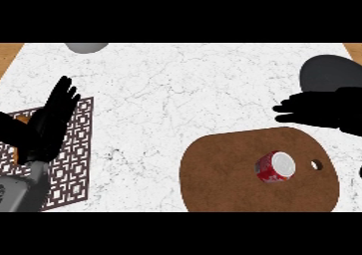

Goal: Pick the can from the cutting board and place it in the pan

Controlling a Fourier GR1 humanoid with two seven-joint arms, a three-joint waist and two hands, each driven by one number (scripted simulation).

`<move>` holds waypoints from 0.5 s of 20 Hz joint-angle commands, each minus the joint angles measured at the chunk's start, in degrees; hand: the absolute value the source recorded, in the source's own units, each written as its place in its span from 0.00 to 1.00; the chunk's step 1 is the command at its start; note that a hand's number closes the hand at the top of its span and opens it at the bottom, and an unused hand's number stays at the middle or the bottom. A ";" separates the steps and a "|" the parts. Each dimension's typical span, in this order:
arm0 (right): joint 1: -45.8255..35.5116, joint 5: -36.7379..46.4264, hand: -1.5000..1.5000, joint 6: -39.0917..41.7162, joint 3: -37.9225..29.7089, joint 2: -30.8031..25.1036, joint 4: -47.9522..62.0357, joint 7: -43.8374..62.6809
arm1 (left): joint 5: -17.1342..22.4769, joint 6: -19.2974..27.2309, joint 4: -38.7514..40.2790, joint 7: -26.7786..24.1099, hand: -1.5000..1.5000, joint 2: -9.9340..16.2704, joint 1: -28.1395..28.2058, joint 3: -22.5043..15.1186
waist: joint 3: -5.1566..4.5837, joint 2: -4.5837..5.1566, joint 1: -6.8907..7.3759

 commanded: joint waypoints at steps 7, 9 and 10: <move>6.42 12.97 0.00 -2.10 0.38 -3.91 -11.62 -0.61 | 0.75 -2.47 -2.36 2.49 0.50 0.39 1.32 3.99 | 0.04 -0.22 -0.85; 7.19 15.21 0.00 -3.02 -1.24 -2.93 -11.38 -0.94 | -3.15 -0.01 -1.61 2.02 0.50 -3.03 1.66 0.61 | 0.05 -0.12 -0.76; 7.99 17.39 0.00 -4.02 1.26 0.67 -13.53 3.56 | -4.25 -1.12 0.88 -2.87 0.50 -4.41 3.50 0.12 | 0.02 -0.07 -0.71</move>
